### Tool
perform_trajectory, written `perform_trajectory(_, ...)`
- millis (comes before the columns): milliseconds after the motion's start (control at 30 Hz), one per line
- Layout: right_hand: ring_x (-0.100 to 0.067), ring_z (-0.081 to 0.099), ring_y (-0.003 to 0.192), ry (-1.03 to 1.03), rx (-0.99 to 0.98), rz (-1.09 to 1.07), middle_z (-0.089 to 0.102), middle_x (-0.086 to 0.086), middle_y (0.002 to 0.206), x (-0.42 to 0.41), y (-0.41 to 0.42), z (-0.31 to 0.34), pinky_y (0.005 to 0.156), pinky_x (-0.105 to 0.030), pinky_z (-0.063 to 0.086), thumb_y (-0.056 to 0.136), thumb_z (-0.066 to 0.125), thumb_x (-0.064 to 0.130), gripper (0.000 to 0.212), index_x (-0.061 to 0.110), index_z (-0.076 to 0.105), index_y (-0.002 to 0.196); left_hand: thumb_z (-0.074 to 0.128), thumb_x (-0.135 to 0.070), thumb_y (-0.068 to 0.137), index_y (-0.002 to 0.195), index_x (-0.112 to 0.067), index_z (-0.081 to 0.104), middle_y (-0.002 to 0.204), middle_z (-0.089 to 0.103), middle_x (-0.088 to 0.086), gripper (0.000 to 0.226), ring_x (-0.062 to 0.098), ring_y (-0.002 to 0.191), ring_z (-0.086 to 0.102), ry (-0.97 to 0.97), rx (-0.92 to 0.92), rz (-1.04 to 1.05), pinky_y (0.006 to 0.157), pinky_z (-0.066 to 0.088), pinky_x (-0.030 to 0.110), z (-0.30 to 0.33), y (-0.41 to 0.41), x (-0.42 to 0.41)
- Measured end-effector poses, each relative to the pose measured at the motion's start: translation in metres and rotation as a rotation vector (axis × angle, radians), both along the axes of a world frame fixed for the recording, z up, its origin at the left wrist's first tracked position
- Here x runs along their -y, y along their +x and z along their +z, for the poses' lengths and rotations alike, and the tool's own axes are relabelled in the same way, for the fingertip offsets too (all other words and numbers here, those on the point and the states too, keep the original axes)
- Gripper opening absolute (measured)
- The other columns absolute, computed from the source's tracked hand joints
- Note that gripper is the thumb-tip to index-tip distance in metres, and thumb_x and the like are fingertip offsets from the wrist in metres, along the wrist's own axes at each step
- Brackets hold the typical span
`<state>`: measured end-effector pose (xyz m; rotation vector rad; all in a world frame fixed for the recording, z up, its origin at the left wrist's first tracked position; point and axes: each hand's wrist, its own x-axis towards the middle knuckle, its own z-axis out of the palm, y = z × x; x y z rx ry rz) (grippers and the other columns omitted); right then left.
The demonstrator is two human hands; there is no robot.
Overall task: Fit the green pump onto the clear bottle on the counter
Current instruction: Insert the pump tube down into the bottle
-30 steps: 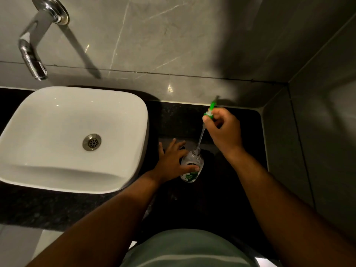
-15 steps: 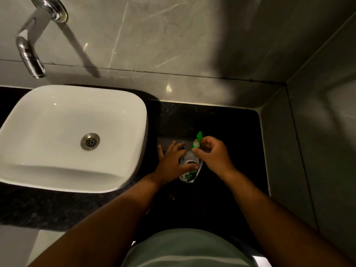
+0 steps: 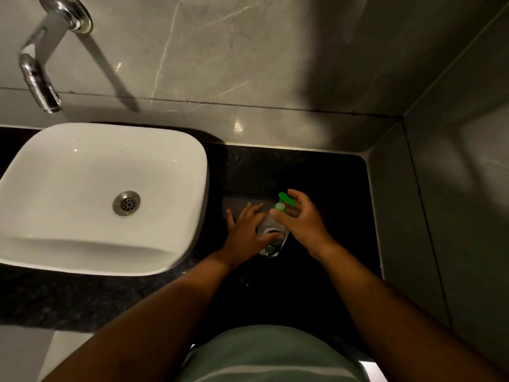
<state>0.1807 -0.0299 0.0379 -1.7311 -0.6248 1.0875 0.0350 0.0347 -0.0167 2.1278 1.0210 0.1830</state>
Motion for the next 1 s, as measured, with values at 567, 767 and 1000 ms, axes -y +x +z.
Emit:
perform_trajectory(567,-0.002,0.055,0.108,0.010,0.120,0.173,0.059,0.004,0.117,-0.008,0.011,0.010,0.088,-0.020,0.050,0.076,0.079,0.012,0.070,0.020,0.046,0.138,0.048,-0.083,0.070,0.133,-0.036,0.049,0.152,0.030,-0.012,0.078,0.008,0.142,0.009,0.016,0.002,0.032,0.102,-0.028,0.045,-0.003,0.000,-0.004)
perform_trajectory(767,0.002,0.055,0.084,-0.034,0.241,0.082,0.054,0.016,0.095,-0.006,0.003,0.008,0.064,-0.008,0.041,0.065,0.087,0.033,0.074,0.025,0.049,0.128,0.050,-0.083,0.070,0.130,-0.048,0.043,0.150,0.032,-0.014,0.070,0.005,0.141,0.008,-0.011,0.047,0.044,0.098,-0.033,0.037,-0.007,0.000,0.001)
perform_trajectory(1000,0.000,0.057,0.105,0.058,0.168,0.142,0.060,0.006,0.114,-0.001,0.007,0.004,0.078,-0.002,0.047,0.081,0.071,0.005,0.070,0.018,0.040,0.142,0.049,-0.084,0.070,0.133,-0.040,0.047,0.151,0.031,-0.016,0.077,0.007,0.142,0.009,0.007,0.012,0.059,0.102,-0.028,0.043,-0.007,-0.001,-0.002)
